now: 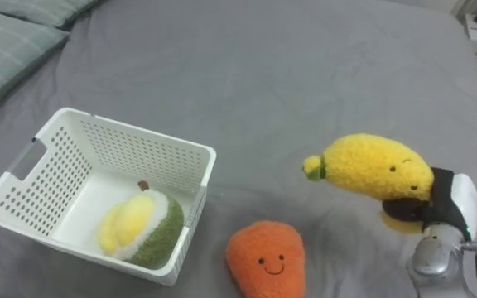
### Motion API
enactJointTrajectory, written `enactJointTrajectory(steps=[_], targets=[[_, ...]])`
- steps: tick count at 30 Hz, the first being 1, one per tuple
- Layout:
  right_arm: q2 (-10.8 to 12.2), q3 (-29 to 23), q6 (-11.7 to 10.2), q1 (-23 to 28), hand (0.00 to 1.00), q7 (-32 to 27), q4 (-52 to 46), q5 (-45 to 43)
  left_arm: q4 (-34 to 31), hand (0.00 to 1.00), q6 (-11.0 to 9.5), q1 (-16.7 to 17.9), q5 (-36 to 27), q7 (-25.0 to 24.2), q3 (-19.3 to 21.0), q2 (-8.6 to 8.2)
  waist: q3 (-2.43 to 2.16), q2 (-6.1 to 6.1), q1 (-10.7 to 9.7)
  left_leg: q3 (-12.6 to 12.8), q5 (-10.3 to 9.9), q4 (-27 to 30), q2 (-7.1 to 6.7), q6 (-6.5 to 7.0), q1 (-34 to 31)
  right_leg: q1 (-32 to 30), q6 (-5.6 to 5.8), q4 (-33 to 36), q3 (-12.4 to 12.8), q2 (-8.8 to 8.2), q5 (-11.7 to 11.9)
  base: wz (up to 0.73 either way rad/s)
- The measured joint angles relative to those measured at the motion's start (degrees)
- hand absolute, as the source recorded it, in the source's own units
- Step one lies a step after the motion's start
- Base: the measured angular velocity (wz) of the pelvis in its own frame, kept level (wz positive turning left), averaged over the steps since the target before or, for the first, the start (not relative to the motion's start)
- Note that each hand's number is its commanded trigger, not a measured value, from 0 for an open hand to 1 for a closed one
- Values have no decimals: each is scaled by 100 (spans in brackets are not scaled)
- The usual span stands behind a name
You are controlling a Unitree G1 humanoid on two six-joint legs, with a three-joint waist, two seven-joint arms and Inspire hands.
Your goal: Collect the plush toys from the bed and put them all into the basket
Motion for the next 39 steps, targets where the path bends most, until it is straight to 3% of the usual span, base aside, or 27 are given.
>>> enactJointTrajectory(steps=[5,10,20,25,30,39], targets=[[80,-4,-27,106,100,25,-965,-27,-9,0,1,53,47,-10,188,-14,49,-20,14,110,-13,-42,15,-4,178,84,-1,-2,114,17,-2,-13],[401,-195,-67,119,100,133,-1991,-378,-42,0,11,30,378,-70,237,-105,67,-52,-9,100,-54,-39,8,5,207,167,11,-14,60,8,-8,4],[462,-204,-76,95,100,434,-3008,-425,-69,0,51,-116,406,-127,656,-297,66,-82,98,41,-80,-36,-5,23,189,168,28,-10,-6,-14,-17,3],[478,-201,-78,93,100,511,-3313,-671,-70,0,49,-173,506,-120,669,-349,59,-83,231,43,-81,-34,-4,23,191,170,27,-6,-4,-13,-17,0],[619,-129,-74,93,100,792,-3561,-1052,-69,0,52,-174,502,-114,660,-399,45,-73,240,42,-81,-25,-4,23,196,179,25,5,7,-12,-15,0],[622,102,171,-62,100,1176,-3781,-1241,-52,0,177,-192,658,-107,639,-412,41,-71,394,0,-95,-25,-11,26,256,251,26,12,5,-11,-16,0]])
